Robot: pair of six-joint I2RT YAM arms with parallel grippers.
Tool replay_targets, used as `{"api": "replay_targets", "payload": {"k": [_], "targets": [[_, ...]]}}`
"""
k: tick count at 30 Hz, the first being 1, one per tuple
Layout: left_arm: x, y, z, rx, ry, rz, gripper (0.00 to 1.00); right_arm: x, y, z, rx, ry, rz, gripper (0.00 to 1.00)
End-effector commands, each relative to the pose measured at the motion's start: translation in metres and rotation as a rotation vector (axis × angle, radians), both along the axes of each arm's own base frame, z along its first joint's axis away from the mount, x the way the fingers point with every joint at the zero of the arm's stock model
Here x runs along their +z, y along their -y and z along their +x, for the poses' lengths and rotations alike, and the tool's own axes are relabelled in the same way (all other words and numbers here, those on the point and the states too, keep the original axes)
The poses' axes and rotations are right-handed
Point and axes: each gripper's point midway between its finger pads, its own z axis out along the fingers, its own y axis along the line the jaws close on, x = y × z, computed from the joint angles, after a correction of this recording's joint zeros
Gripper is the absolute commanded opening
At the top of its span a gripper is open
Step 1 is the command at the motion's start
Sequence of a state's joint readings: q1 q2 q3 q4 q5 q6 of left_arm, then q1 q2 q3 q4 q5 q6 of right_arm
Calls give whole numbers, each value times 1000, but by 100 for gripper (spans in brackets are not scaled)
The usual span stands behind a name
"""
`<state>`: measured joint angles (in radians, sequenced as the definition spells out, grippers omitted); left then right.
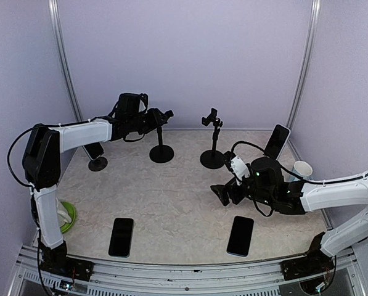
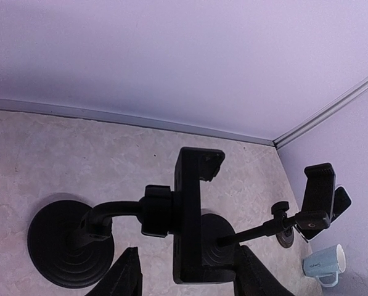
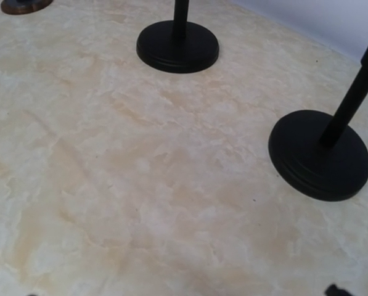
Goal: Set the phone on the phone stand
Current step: Move the phone stand to the center of the board.
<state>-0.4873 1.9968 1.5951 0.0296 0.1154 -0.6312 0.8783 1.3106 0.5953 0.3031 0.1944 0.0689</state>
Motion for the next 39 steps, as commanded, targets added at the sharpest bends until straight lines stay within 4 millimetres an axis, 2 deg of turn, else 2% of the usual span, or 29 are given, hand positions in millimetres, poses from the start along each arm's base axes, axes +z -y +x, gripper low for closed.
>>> {"api": "replay_targets", "payload": {"k": [1, 11, 17, 25, 32, 36, 39], "targets": [[0, -1, 9, -5, 5, -4, 49, 2, 4, 1, -7, -1, 12, 100], [-2, 2, 11, -28, -2, -2, 37, 1, 4, 1, -6, -3, 8, 100], [3, -1, 10, -38, 1, -3, 21, 0, 3, 1, -5, -5, 7, 100], [22, -9, 3, -72, 29, 5, 20, 0, 3, 1, -3, -6, 6, 100], [37, -14, -22, -205, 77, 56, 20, -1, 2, 1, 0, -9, 7, 100], [45, -11, -46, -319, 108, 60, 20, -4, 0, 1, 5, -15, 3, 100], [44, -7, -64, -414, 124, 77, 20, -6, -1, 2, 7, -20, 0, 100]]}}
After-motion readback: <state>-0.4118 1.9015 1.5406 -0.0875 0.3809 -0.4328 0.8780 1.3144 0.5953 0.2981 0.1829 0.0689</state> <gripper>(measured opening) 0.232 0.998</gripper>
